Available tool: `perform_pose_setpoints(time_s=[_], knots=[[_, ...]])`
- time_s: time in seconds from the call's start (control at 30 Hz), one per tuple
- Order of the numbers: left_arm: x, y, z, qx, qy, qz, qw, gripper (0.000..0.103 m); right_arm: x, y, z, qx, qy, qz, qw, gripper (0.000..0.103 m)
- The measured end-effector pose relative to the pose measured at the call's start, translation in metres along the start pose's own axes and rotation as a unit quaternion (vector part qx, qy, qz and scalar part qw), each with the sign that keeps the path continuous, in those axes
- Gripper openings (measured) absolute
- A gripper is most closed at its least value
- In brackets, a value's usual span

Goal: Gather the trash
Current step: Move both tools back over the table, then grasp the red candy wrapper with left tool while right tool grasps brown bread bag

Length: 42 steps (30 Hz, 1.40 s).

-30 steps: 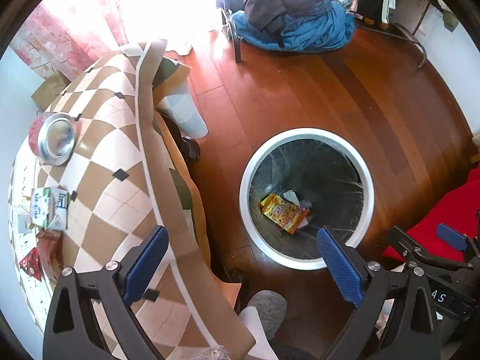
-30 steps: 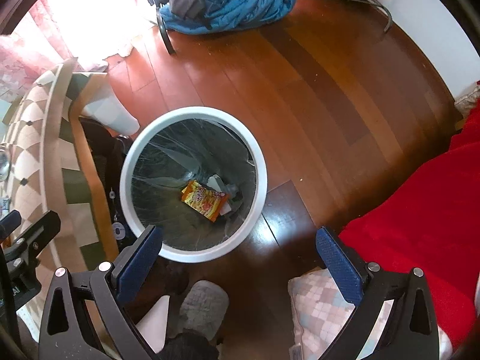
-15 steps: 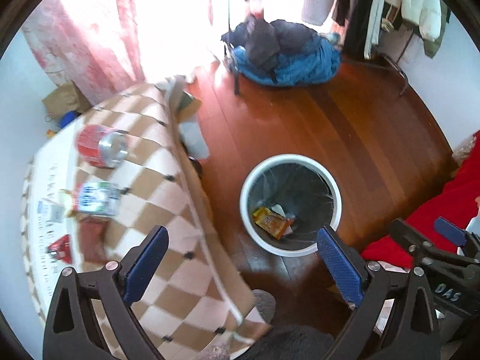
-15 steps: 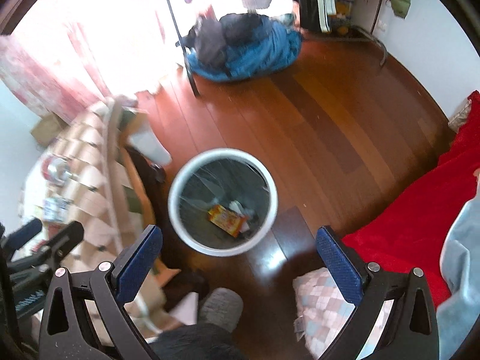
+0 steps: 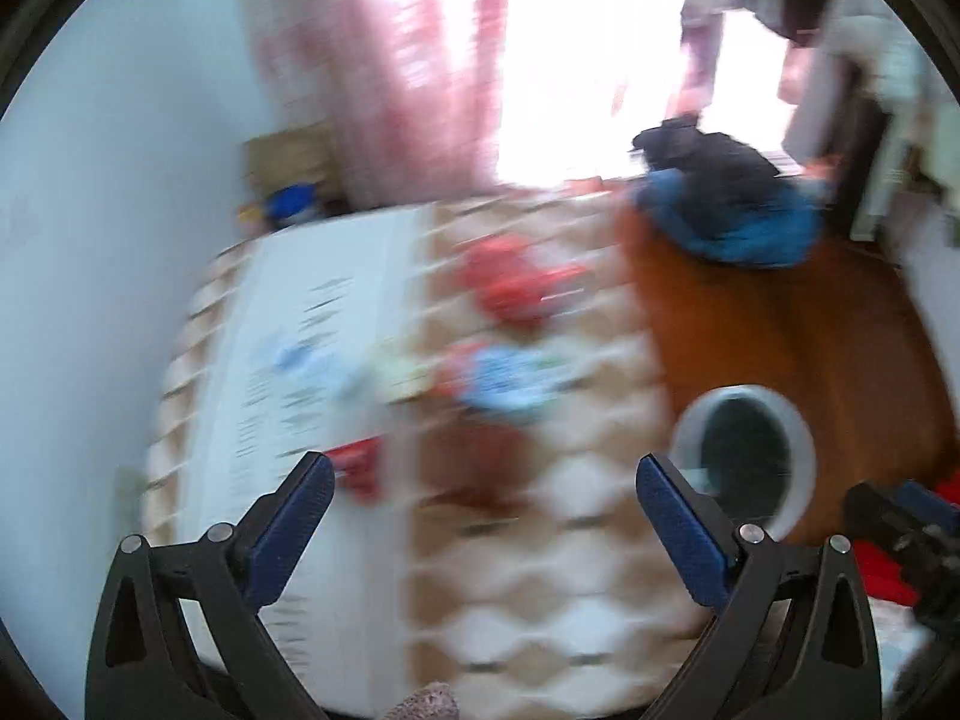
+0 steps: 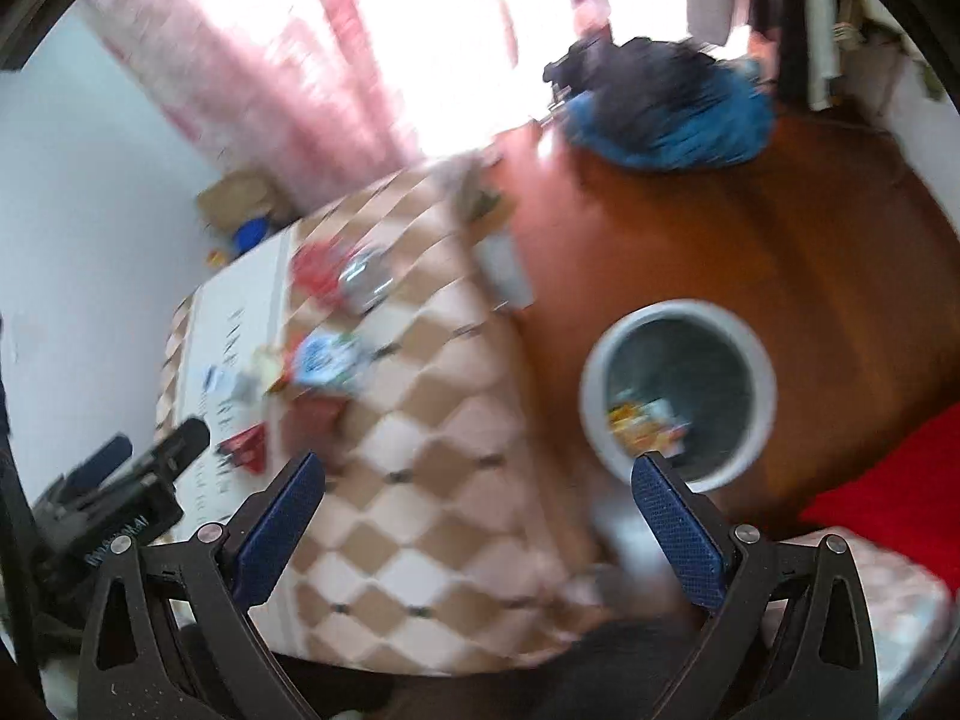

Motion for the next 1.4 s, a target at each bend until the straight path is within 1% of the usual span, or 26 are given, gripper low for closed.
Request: perform_pose_setpoints(time_s=[0.07,0.1,0.13,0.2,0.3,0.37,0.4,0.43,0.5,0.57,0.63,0.7,0.77,0.9,1.0,1.03,1.13,1.17,1.2,1.27,1.33,1.37,1.4], knots=[[-0.016,-0.023,-0.047,0.044,0.021,-0.022,0.9986,0.103,-0.012,-0.041,-0.034,0.014,0.002,-0.029,0.999,0.103],[-0.028,-0.038,-0.074,0.071,0.035,-0.038,0.9961,0.103,-0.017,-0.060,-0.050,0.020,0.002,-0.043,0.999,0.103],[-0.037,-0.049,-0.093,0.084,0.046,-0.052,0.9940,0.103,-0.024,-0.077,-0.065,0.023,0.001,-0.054,0.998,0.103],[-0.059,-0.072,-0.128,0.100,0.073,-0.079,0.9892,0.103,-0.032,-0.111,-0.088,0.020,0.001,-0.075,0.997,0.103],[-0.079,-0.093,-0.159,0.111,0.094,-0.103,0.9840,0.103,-0.037,-0.151,-0.113,0.007,0.004,-0.086,0.996,0.103],[-0.084,-0.102,-0.170,0.111,0.100,-0.111,0.9826,0.103,-0.036,-0.175,-0.127,-0.010,0.007,-0.087,0.996,0.099],[-0.086,-0.107,-0.173,0.110,0.102,-0.114,0.9820,0.103,-0.036,-0.184,-0.131,-0.019,0.007,-0.086,0.996,0.092],[-0.086,-0.110,-0.175,0.108,0.104,-0.117,0.9819,0.103,-0.034,-0.192,-0.136,-0.029,0.009,-0.088,0.996,0.087],[-0.085,-0.115,-0.174,0.105,0.104,-0.120,0.9817,0.103,-0.034,-0.203,-0.142,-0.047,0.016,-0.085,0.995,0.083],[-0.081,-0.119,-0.172,0.094,0.104,-0.122,0.9825,0.103,-0.035,-0.214,-0.148,-0.068,0.029,-0.081,0.994,0.083],[-0.079,-0.124,-0.173,0.088,0.103,-0.122,0.9832,0.103,-0.035,-0.214,-0.156,-0.088,0.058,-0.067,0.992,0.066],[-0.074,-0.125,-0.166,0.072,0.103,-0.122,0.9846,0.103,-0.038,-0.212,-0.156,-0.101,0.081,-0.062,0.990,0.056],[-0.070,-0.125,-0.160,0.055,0.108,-0.119,0.9855,0.103,-0.041,-0.209,-0.149,-0.098,0.090,-0.066,0.989,0.054],[-0.058,-0.125,-0.136,-0.005,0.111,-0.111,0.9875,0.102,-0.045,-0.188,-0.121,-0.094,0.085,-0.065,0.990,0.054],[-0.049,-0.132,-0.114,-0.030,0.099,-0.113,0.9881,0.102,-0.042,-0.177,-0.103,-0.088,0.072,-0.064,0.991,0.054],[-0.046,-0.136,-0.109,-0.034,0.094,-0.117,0.9881,0.102,-0.039,-0.175,-0.095,-0.089,0.065,-0.065,0.992,0.054],[-0.039,-0.154,-0.092,-0.044,0.076,-0.129,0.9877,0.101,-0.035,-0.174,-0.086,-0.087,0.059,-0.066,0.992,0.054],[-0.037,-0.159,-0.087,-0.041,0.067,-0.131,0.9882,0.091,-0.033,-0.176,-0.086,-0.088,0.063,-0.066,0.992,0.054],[-0.035,-0.162,-0.085,-0.039,0.060,-0.130,0.9889,0.086,-0.031,-0.176,-0.086,-0.090,0.072,-0.064,0.991,0.054],[-0.032,-0.164,-0.079,-0.031,0.045,-0.128,0.9902,0.057,-0.029,-0.180,-0.090,-0.094,0.082,-0.063,0.990,0.054],[-0.030,-0.162,-0.077,-0.027,0.036,-0.122,0.9915,0.052,-0.028,-0.184,-0.093,-0.090,0.083,-0.064,0.990,0.054],[-0.030,-0.159,-0.077,-0.025,0.036,-0.116,0.9923,0.046,-0.028,-0.184,-0.095,-0.086,0.083,-0.064,0.991,0.054],[-0.030,-0.157,-0.078,-0.025,0.036,-0.113,0.9927,0.043,-0.029,-0.183,-0.095,-0.083,0.084,-0.063,0.991,0.054]])
Point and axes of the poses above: each gripper's, at about its wrist camera, not at the fingertips, and y roughly against the way its jaws point, z to its right, x to its top, the point moved 6 cm from there along -y, roughly the way its jaws point, and after that the axes turned 1 degree about -y, right-handed, at the moved point
